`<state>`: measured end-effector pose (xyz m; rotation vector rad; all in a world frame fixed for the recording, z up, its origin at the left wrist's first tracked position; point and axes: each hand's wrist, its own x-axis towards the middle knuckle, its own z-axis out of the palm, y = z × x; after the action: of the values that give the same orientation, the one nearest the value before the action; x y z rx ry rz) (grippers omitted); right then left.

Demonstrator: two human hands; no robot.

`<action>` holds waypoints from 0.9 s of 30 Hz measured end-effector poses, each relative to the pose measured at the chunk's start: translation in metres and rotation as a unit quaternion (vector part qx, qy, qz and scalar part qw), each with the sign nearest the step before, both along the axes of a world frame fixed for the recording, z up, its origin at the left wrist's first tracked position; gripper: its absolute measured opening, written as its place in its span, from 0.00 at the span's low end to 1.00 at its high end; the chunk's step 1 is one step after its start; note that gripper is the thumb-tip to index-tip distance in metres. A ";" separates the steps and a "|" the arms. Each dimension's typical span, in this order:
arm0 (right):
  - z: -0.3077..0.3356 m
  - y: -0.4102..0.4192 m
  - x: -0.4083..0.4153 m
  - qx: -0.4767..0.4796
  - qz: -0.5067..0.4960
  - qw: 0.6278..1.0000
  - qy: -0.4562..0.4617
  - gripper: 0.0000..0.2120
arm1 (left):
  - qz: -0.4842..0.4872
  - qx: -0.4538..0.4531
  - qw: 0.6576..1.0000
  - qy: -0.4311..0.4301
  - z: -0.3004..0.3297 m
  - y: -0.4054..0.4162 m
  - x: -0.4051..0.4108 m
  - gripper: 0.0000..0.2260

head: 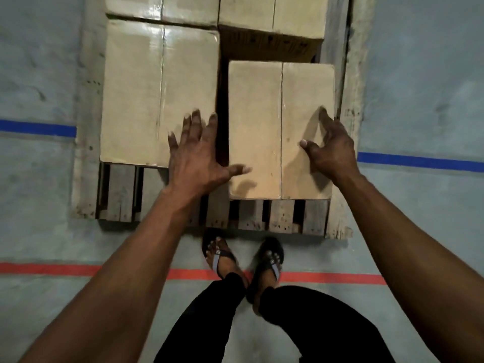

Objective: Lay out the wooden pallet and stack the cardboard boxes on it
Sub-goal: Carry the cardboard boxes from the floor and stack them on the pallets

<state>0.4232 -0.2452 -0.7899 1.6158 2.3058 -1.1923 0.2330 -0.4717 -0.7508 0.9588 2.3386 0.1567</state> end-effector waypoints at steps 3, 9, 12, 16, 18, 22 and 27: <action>0.001 0.000 -0.001 0.011 0.010 1.000 -0.014 0.43 | -0.042 -0.063 0.997 -0.017 -0.023 -0.010 -0.008 0.70; -0.001 -0.003 -0.001 0.039 0.049 0.998 -0.023 0.42 | -0.061 -0.088 0.994 0.030 -0.039 -0.009 -0.002 0.74; 0.000 -0.002 -0.002 0.055 0.055 0.997 -0.017 0.41 | -0.062 -0.063 0.995 0.056 -0.043 -0.010 -0.003 0.74; -0.003 -0.003 0.006 0.078 0.061 0.995 0.007 0.41 | -0.055 -0.015 0.994 0.094 -0.063 -0.021 0.005 0.71; -0.005 -0.003 0.009 0.086 0.056 0.995 0.020 0.40 | -0.056 0.011 0.989 0.138 -0.073 -0.025 0.011 0.69; -0.014 -0.008 0.011 0.102 0.046 0.992 0.050 0.37 | -0.043 0.047 0.982 0.179 -0.086 -0.027 0.014 0.67; -0.017 -0.031 0.012 0.178 0.057 0.981 0.055 0.30 | -0.052 0.074 0.979 0.183 -0.089 -0.033 0.016 0.66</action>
<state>0.4356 -0.2760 -0.8064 1.5194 2.7692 -0.9056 0.2488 -0.5047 -0.8398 1.2729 2.6305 0.1218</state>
